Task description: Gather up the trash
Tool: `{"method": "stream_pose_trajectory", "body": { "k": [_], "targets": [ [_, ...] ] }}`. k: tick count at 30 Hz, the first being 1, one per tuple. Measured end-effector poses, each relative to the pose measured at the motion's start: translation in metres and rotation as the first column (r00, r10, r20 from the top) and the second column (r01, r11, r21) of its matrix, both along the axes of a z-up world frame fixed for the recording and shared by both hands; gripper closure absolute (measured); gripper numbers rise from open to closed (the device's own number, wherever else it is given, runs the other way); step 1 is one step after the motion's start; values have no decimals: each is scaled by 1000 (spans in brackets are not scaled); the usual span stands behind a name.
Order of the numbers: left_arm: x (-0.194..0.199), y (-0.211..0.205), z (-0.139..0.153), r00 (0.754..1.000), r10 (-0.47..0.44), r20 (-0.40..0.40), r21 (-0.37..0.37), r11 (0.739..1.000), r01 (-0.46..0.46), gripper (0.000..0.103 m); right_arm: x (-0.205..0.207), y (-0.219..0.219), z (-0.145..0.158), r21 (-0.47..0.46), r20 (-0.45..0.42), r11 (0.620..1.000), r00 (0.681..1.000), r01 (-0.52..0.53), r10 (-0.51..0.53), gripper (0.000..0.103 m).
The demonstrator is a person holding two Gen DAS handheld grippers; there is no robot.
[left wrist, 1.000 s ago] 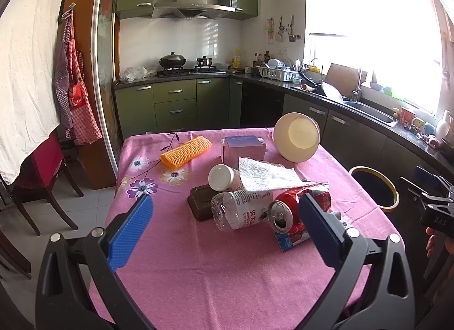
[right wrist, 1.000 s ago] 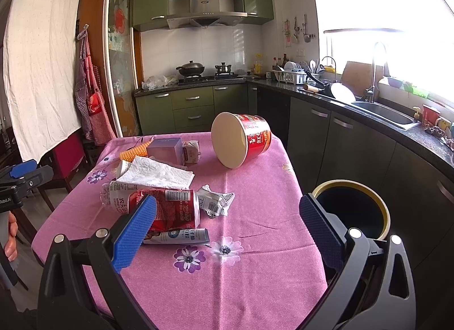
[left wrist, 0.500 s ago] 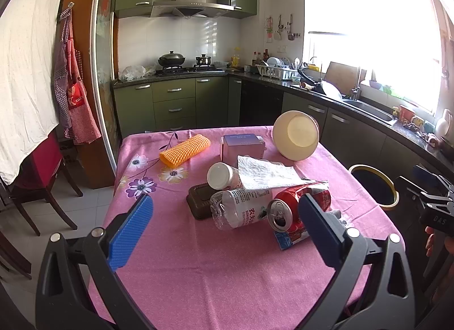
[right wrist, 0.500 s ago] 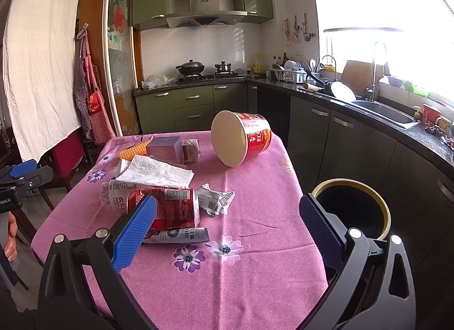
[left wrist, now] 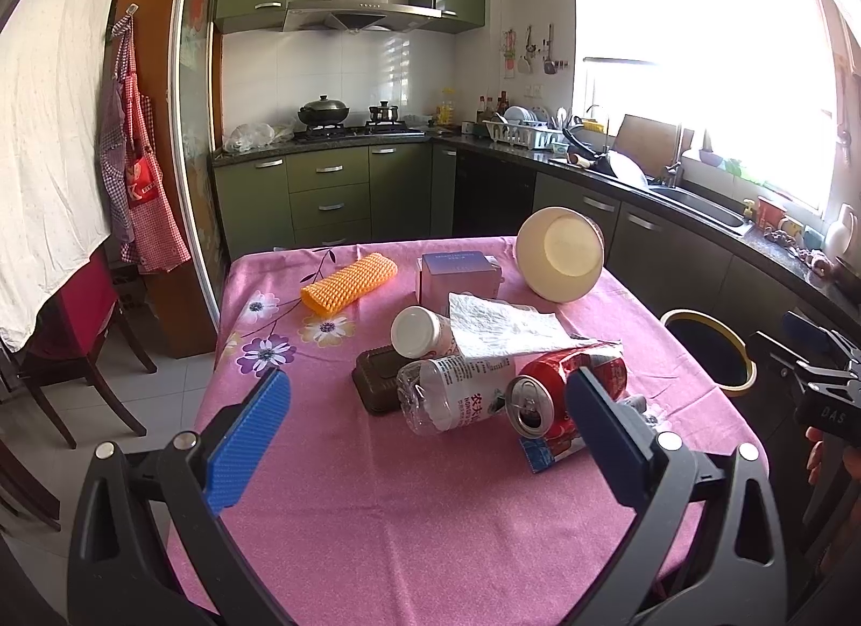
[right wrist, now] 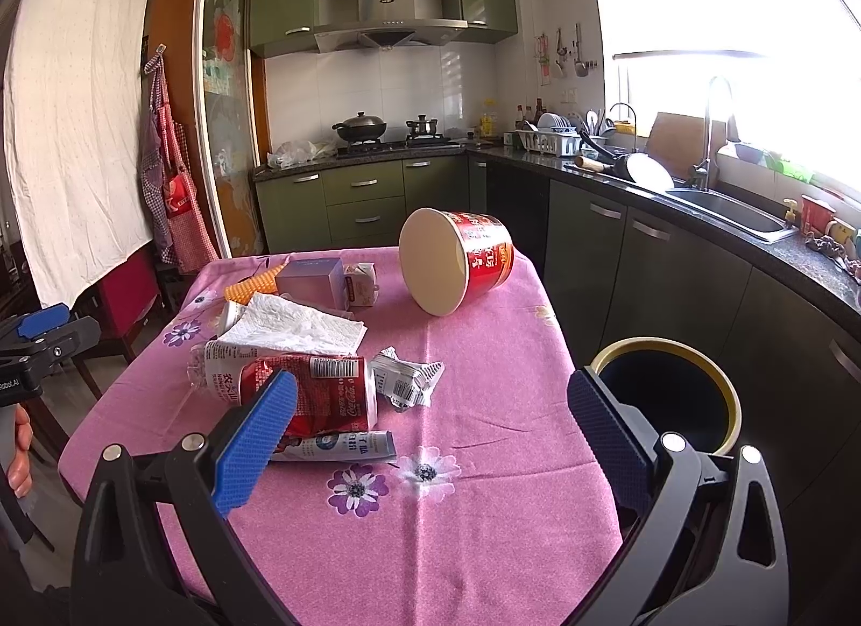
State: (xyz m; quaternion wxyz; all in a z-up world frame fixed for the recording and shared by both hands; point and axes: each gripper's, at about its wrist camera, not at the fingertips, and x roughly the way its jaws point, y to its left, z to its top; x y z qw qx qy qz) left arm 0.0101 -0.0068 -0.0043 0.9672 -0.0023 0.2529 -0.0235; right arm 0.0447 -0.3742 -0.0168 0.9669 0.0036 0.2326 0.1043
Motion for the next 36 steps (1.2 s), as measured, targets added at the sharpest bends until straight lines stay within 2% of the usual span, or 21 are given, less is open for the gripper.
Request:
{"method": "stream_pose_trajectory", "body": {
  "k": [19,23,29,32,36],
  "targets": [
    [5,-1,-4,1000,-10,-16,0,1000,10,6,7,-1,-5,-1,-10,1000,1000,9,-9,4],
    [19,1,-3,1000,-15,-21,8,1000,16,6,14,-8,-1,35,45,999,999,23,-25,4],
    [54,14,4,1000,2,-4,23,1000,-2,6,59,-13,7,18,33,998,998,58,-59,4],
    [78,18,8,1000,4,5,58,998,-4,6,91,-11,10,15,24,998,998,64,-64,4],
    [110,25,18,1000,-4,27,64,998,3,6,140,0,11,-8,15,998,998,60,-60,4]
  ]
}}
